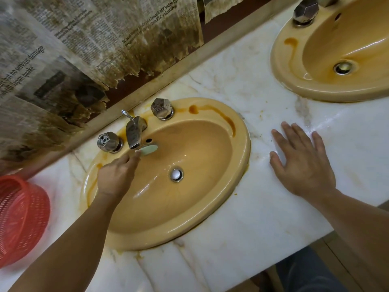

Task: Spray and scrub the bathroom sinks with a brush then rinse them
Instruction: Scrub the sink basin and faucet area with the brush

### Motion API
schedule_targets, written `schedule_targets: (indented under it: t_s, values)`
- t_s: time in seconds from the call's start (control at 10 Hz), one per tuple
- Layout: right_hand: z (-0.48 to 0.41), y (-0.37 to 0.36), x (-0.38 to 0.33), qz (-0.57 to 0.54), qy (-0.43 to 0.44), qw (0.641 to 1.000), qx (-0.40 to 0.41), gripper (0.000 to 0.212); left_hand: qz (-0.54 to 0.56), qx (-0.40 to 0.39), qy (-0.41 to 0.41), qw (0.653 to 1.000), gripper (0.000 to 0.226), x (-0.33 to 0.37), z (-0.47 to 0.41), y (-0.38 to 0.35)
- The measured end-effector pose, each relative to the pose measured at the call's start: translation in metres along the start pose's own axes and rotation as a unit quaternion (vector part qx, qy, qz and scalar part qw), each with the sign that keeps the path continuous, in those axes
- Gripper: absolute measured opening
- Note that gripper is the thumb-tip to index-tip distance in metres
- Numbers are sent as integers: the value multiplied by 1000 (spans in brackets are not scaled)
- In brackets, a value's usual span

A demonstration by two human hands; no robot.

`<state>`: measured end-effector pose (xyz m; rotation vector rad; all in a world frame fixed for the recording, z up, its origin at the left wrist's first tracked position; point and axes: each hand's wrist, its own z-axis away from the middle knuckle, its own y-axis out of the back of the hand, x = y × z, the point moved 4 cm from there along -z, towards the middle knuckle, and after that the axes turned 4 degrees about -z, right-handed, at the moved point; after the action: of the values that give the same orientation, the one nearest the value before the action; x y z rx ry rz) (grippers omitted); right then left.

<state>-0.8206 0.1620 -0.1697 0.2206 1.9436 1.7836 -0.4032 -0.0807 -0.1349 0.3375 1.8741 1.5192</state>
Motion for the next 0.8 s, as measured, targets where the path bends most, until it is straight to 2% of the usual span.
schedule_targets:
  t_s: [0.1, 0.3, 0.5, 0.6, 0.7, 0.8]
  values:
    - [-1, 1, -1, 2, 3, 1000, -1, 65, -26, -65, -30, 997, 30, 1, 3, -10]
    - [0, -2, 0, 3, 3, 1000, -4, 65, -23, -32, 33, 999, 25, -3, 7, 5]
    - [0, -2, 2, 2, 3, 1000, -3, 64, -68, -254, 67, 962, 21, 10, 29, -1]
    - [1, -1, -1, 0, 5, 1000, 3, 64, -150, -273, 18, 950, 17, 11, 20, 11]
    - [0, 1, 0, -2, 3, 1000, 0, 65, -138, -183, -3, 973, 18, -8, 15, 24]
    - [0, -1, 0, 2, 3, 1000, -1, 66, -120, -129, -2, 984, 28, -26, 24, 27]
